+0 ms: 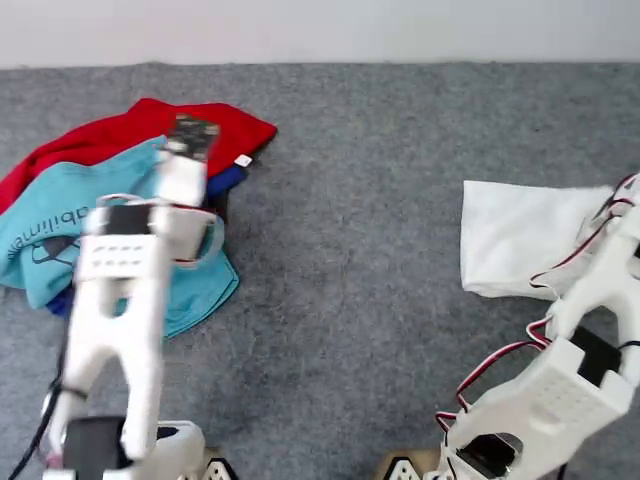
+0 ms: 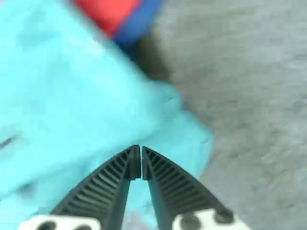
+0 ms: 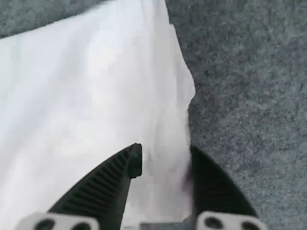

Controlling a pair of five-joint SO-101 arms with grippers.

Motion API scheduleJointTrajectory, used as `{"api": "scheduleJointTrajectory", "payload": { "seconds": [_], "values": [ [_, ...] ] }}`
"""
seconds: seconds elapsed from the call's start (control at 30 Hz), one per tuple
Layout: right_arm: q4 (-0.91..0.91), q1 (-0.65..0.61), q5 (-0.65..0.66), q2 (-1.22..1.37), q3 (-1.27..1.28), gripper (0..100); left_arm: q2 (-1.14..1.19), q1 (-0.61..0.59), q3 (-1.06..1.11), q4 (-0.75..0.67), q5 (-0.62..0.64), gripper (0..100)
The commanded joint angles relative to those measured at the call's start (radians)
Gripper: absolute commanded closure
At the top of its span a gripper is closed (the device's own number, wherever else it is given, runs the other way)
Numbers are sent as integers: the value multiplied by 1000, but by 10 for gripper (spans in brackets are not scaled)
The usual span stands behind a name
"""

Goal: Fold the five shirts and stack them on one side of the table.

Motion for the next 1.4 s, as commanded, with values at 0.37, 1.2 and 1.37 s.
{"api": "scheduleJointTrajectory", "payload": {
  "seconds": [0.37, 1.2, 1.37],
  "values": [
    [245, -128, 5, -153, -330, 833, -92, -69, 171, 31, 74, 783],
    [367, -232, 2, -170, -333, 894, -270, -28, 208, 6, 117, 988],
    [456, -297, 3, -171, -334, 892, -509, -147, 223, -23, 163, 948]
  ]
}}
